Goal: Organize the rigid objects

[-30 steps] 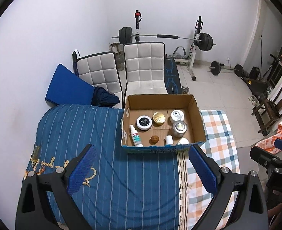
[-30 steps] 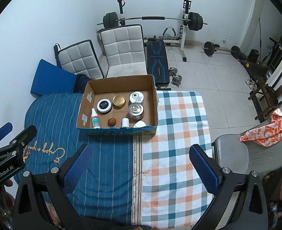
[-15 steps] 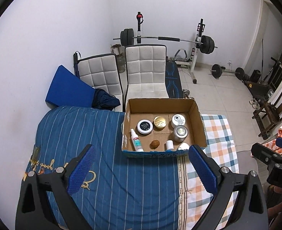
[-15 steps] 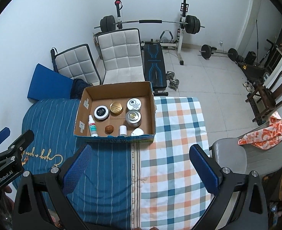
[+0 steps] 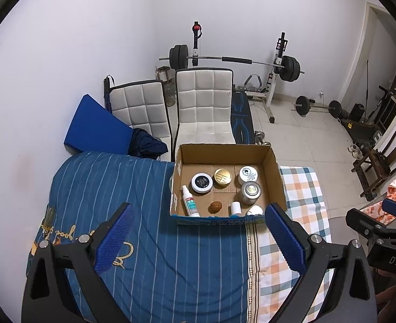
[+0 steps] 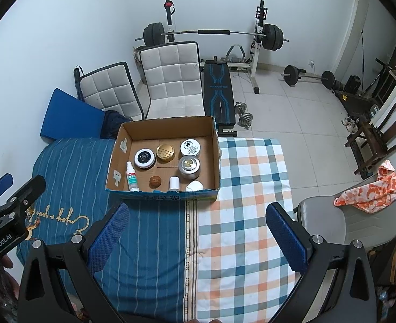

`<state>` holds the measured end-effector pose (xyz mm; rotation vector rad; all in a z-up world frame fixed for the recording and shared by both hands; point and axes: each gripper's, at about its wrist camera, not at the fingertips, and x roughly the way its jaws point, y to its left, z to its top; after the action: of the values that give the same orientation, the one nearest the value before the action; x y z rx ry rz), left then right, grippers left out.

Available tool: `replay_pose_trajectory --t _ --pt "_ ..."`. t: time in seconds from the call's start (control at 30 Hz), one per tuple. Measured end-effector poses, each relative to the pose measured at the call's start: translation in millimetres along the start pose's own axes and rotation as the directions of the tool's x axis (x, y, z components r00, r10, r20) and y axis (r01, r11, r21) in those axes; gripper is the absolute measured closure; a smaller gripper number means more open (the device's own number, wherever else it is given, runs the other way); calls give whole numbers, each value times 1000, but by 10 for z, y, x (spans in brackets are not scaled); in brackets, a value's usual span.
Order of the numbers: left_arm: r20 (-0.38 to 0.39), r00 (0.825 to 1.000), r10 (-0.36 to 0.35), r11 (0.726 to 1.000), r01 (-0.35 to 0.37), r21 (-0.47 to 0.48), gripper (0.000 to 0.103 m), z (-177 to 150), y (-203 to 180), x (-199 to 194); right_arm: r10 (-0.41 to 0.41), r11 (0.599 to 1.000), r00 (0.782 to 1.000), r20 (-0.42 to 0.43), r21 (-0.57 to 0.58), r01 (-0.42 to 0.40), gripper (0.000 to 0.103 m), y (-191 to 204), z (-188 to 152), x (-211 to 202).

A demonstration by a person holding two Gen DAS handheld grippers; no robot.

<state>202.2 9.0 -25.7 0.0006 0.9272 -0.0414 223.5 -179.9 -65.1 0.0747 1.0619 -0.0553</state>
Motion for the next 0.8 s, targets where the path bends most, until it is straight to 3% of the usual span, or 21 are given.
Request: replay_pose_trajectory --t 0.8 --pt "15 1000 1 1000 -1 12 4 -55 -15 -88 -25 999 999 29 -20 25 0 -38 25 -185"
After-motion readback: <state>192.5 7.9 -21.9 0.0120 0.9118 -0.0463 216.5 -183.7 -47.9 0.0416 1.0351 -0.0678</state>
